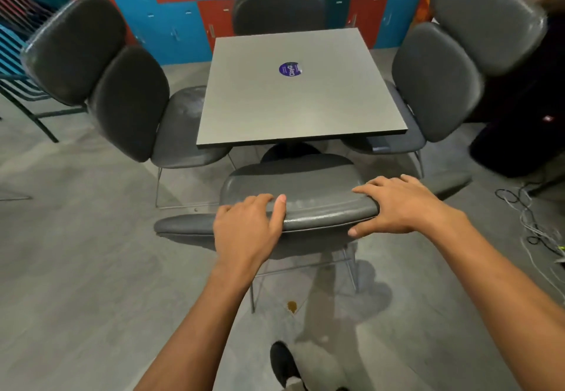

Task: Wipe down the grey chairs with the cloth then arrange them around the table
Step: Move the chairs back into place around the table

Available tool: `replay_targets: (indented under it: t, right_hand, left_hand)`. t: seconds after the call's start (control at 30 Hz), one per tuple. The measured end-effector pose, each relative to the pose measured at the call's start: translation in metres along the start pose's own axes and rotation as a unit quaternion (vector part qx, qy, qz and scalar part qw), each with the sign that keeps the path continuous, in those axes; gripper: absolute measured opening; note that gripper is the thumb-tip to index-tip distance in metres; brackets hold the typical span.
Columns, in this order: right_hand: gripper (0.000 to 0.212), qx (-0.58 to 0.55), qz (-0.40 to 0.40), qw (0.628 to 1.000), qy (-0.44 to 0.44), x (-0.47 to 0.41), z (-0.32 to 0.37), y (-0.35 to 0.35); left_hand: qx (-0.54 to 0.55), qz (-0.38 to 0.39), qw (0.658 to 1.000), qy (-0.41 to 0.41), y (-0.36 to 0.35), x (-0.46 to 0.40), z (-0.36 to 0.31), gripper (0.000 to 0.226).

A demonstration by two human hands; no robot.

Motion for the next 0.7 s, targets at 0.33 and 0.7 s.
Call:
replay_targets:
  t: [0.33,0.7]
  right_hand:
    - [0.091,0.012,-0.120,0.993,0.015,0.011,-0.076,-0.001]
    - [0.093,0.066,-0.070,0.995,0.013,0.002,-0.050,0.000]
  left_hand:
    - [-0.074,-0.035,0.997,-0.004,-0.005,0.008,-0.011,0.064]
    - [-0.109,-0.044,0.993,-0.031,0.005,0.009,-0.020,0.062]
Point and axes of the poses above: each hand's wrist, its own x-axis away from the middle knuckle, its own y-axis out of the back of the hand, z = x × y, the point moved 4 cm from there along -x, towards the middle knuckle, and after that the axes turned 7 degrees about -x, right-handed, at the moved point
